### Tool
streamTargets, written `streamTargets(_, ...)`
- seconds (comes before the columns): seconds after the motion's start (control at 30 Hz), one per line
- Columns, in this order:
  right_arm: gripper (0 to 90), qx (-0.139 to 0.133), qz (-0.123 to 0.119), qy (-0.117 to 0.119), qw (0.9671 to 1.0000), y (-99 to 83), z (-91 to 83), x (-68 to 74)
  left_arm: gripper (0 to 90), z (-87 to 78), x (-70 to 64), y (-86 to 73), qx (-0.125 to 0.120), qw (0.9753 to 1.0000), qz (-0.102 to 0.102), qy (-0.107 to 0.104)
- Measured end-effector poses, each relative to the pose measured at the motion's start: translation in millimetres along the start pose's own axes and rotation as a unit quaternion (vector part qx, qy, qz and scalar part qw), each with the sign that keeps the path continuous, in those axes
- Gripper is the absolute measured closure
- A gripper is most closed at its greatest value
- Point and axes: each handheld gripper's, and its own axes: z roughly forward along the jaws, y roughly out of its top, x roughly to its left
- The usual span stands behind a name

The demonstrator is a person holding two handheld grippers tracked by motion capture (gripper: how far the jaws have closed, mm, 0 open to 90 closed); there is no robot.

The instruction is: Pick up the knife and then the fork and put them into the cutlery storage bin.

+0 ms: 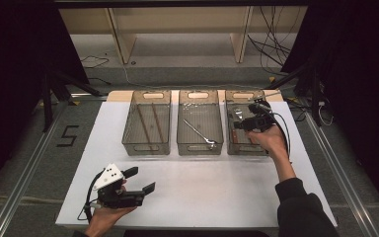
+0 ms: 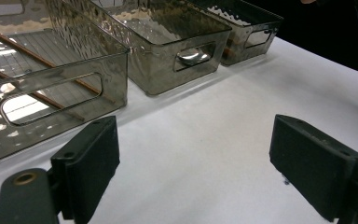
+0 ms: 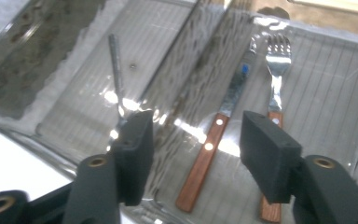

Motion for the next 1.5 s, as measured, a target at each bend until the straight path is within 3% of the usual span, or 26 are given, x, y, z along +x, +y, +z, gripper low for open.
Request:
streamTargets(0.17,37.7,-0.027,-0.012,0.025,0.9993,-6.1,-9.4,12.5,15.5,0.0,0.0,-0.1,0.0,1.0,-0.001,0.0)
streamTargets(0.37,35.4,-0.061,-0.025,0.058,0.9961,-21.8,-20.2,30.2,15.5,0.6,0.1,-0.3,0.001,1.0,-0.002,-0.001)
streamTargets(0.6,29.2,-0.092,-0.051,0.093,0.9901,-45.5,-28.7,45.8,15.5,-0.3,1.2,-0.2,-0.001,1.0,-0.008,-0.002)
streamTargets(0.8,27.4,-0.119,-0.048,0.117,0.9849,-64.9,-36.8,51.0,15.5,0.3,0.4,-0.4,0.0,1.0,-0.008,-0.002)
streamTargets(1.5,23.9,-0.161,-0.055,0.133,0.9765,-124.4,-49.2,60.5,15.5,0.7,0.6,-0.6,0.002,1.0,-0.008,-0.003)
